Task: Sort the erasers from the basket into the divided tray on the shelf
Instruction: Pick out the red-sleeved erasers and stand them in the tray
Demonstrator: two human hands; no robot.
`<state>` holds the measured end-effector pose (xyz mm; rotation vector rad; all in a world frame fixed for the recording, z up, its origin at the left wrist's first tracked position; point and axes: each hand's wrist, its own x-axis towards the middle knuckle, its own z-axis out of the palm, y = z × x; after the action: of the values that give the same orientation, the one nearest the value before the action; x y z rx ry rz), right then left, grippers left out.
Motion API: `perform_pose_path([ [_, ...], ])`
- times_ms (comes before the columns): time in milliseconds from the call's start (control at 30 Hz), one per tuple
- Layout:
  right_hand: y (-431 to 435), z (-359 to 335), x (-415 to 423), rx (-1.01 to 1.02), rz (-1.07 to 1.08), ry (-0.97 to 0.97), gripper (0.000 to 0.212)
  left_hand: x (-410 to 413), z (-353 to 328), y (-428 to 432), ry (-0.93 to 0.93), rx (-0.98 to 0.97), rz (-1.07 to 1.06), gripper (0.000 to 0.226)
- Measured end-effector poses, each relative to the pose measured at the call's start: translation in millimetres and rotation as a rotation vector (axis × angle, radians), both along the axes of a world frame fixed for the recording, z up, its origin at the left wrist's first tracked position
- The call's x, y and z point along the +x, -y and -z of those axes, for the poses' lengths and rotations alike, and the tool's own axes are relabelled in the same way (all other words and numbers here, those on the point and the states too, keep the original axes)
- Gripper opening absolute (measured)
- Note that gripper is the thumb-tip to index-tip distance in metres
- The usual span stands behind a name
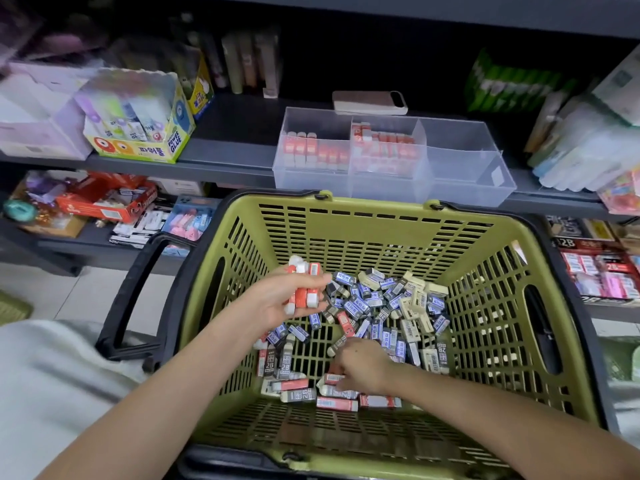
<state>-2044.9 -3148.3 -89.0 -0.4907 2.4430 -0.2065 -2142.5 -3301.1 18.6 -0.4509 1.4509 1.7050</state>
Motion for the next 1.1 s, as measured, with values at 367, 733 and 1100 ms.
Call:
perform_pose_path([
  [367, -26.9, -93.5, -44.1, -1.349, 1.051, 0.457, 0.027, 21.4, -6.8, -6.2, 0.009, 0.016, 0.119, 0.049],
  [733, -28.6, -17.9, -26.8, -0.01, 0.179, -0.215, 0.032, 3.1, -13.1, -0.3, 0.01, 0.018, -0.105, 0.027],
  [1100, -23.6, -19.6, -20.1, -0.277, 0.209, -0.047, 0.012, 2.0, -29.1, 5.9, -0.241, 0.09, -0.165, 0.045],
])
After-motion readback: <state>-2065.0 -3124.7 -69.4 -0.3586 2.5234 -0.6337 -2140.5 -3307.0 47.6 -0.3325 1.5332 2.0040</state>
